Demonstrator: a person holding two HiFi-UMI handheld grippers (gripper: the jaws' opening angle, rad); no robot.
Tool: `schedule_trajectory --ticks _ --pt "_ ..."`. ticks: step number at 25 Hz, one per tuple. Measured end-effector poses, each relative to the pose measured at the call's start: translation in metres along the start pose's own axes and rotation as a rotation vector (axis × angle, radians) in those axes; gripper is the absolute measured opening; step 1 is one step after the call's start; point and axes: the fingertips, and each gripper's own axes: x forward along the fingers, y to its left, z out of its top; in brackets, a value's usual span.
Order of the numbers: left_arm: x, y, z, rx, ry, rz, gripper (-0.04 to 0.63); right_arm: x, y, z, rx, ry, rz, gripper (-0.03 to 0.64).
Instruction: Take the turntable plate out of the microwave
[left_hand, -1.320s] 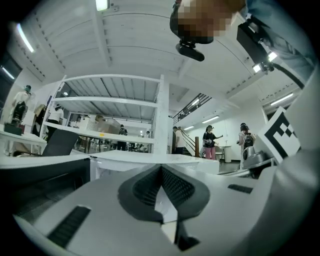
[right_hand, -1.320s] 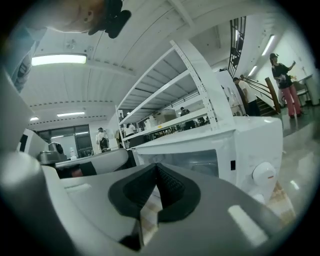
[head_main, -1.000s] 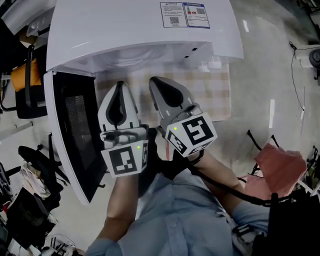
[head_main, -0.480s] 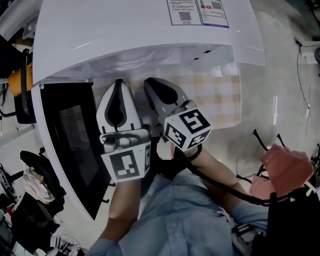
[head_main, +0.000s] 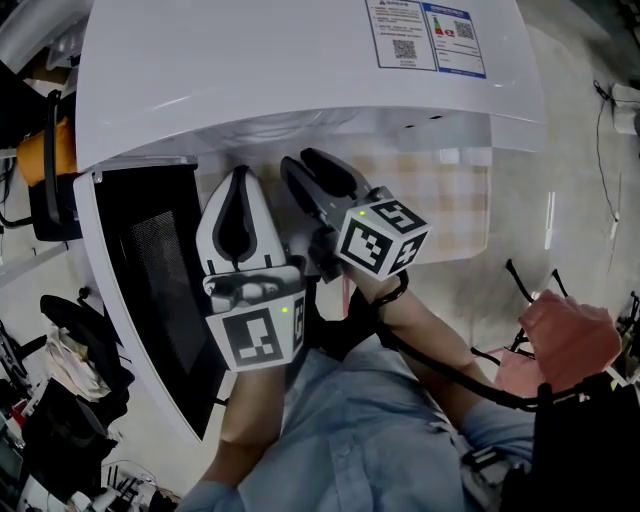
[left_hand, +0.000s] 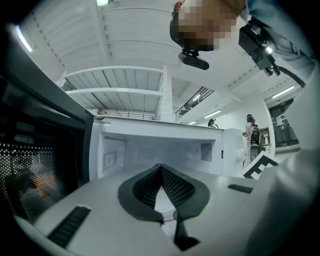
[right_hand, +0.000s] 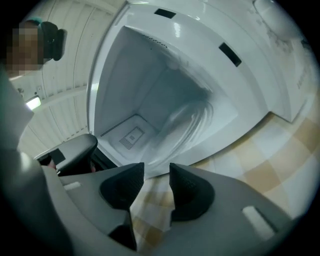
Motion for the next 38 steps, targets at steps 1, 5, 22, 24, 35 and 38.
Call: schedule_trajectory --ticks 1,5,22,24,35,38 --pt "0.000 0.002 -0.001 -0.004 0.007 0.002 0.007 0.002 -0.001 0.001 0.019 -0.003 -0.002 0.156" --pt "0.000 0.009 -0.002 -0.026 0.026 0.015 0.008 0.010 -0.006 0.006 0.121 -0.014 -0.005 0.156" --pt "0.000 0.013 0.002 -0.053 0.027 0.001 0.008 0.010 -0.018 0.005 0.357 -0.102 0.019 0.061" --pt "0.000 0.014 0.002 -0.053 0.026 0.005 0.006 0.008 -0.017 0.006 0.361 -0.107 0.022 0.061" --pt "-0.004 0.003 0.004 -0.051 0.028 -0.009 0.007 -0.009 -0.011 -0.001 0.377 -0.113 0.031 0.061" --pt "-0.004 0.001 0.004 -0.053 0.033 -0.014 0.006 -0.011 -0.013 -0.004 0.384 -0.112 0.027 0.061"
